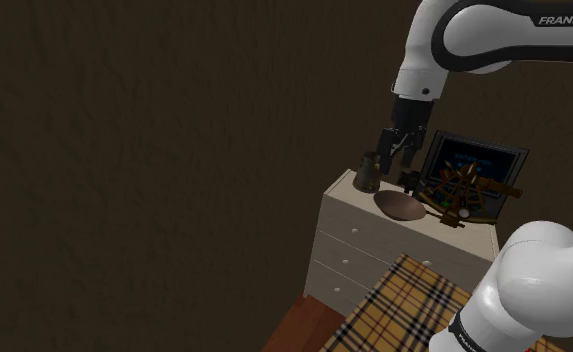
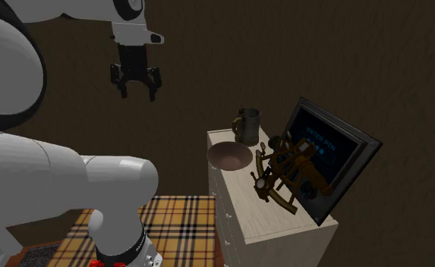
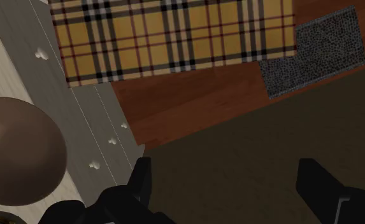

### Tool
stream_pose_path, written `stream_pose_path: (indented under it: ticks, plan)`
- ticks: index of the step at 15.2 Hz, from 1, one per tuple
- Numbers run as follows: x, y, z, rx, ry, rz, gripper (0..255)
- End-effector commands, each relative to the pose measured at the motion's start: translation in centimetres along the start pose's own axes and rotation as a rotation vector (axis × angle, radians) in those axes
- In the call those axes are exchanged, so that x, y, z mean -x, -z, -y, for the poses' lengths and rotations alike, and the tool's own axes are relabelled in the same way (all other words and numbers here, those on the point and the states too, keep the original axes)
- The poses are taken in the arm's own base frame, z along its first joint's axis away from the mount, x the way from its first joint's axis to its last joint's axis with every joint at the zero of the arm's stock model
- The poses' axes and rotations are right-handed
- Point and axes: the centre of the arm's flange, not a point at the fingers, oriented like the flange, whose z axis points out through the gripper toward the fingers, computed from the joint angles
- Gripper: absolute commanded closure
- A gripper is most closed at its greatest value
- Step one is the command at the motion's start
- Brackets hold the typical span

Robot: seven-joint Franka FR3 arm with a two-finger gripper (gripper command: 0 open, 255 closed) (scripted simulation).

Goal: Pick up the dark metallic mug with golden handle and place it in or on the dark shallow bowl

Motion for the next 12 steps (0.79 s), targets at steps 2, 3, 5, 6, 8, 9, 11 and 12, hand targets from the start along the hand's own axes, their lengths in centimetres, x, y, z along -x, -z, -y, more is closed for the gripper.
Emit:
stream_pose_path:
  ticks: [2,3,5,6,8,9,11,12]
  plan:
    - [-0.9,-0.3,-0.9,0.003,-0.001,0.001,0]
    - [-1.8,-0.7,-1.8,0.005,-0.003,0.001,0]
    - [-3.5,-1.4,-3.5,0.01,-0.006,0.003,0]
    - [-4.4,-1.7,-4.4,0.013,-0.007,0.004,0]
    - [-6.2,-2.4,-6.2,0.018,-0.01,0.005,0]
    - [-7.1,-2.7,-7.1,0.021,-0.011,0.006,0]
    - [-8.8,-3.4,-8.9,0.026,-0.014,0.007,0]
    - [-9.7,-3.7,-9.8,0.028,-0.015,0.008,0]
